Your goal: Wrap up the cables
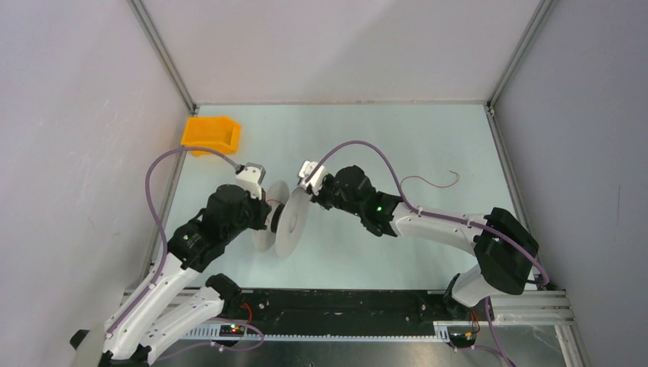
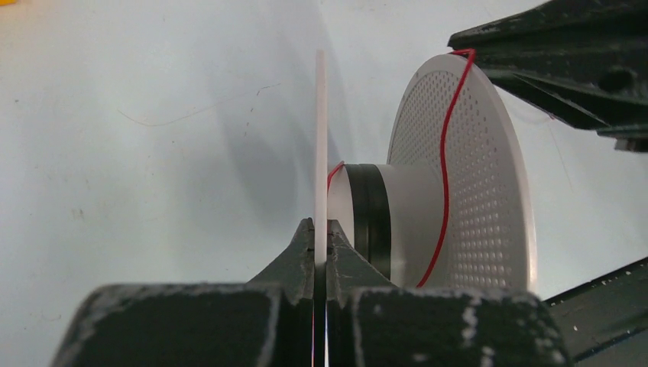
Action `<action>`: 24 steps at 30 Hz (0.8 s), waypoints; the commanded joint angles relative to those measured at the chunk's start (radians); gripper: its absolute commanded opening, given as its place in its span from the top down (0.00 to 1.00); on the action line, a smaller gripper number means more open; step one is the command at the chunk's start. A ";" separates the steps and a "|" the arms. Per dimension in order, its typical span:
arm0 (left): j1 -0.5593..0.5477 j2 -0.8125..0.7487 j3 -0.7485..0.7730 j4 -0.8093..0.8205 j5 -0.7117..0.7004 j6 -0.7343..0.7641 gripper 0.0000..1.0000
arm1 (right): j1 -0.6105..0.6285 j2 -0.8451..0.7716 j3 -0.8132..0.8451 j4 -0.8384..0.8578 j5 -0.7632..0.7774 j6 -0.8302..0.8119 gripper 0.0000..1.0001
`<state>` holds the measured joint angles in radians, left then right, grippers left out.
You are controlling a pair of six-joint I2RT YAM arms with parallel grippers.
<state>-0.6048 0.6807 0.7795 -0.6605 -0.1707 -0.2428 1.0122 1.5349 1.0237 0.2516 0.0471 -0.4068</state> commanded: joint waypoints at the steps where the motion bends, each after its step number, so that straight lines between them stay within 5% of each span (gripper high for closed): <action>1: 0.003 -0.033 0.064 0.044 0.071 -0.009 1.00 | -0.055 -0.042 -0.051 0.021 -0.221 0.173 0.84; 10: 0.015 -0.019 0.103 0.029 0.092 -0.052 1.00 | -0.178 -0.012 -0.229 0.303 -0.454 0.314 0.75; 24: 0.042 -0.028 0.148 0.028 0.124 -0.073 1.00 | -0.246 0.150 -0.384 0.672 -0.624 0.292 0.64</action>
<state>-0.5755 0.6682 0.8700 -0.7010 -0.0891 -0.2886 0.7826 1.6432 0.6521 0.7414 -0.5251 -0.1234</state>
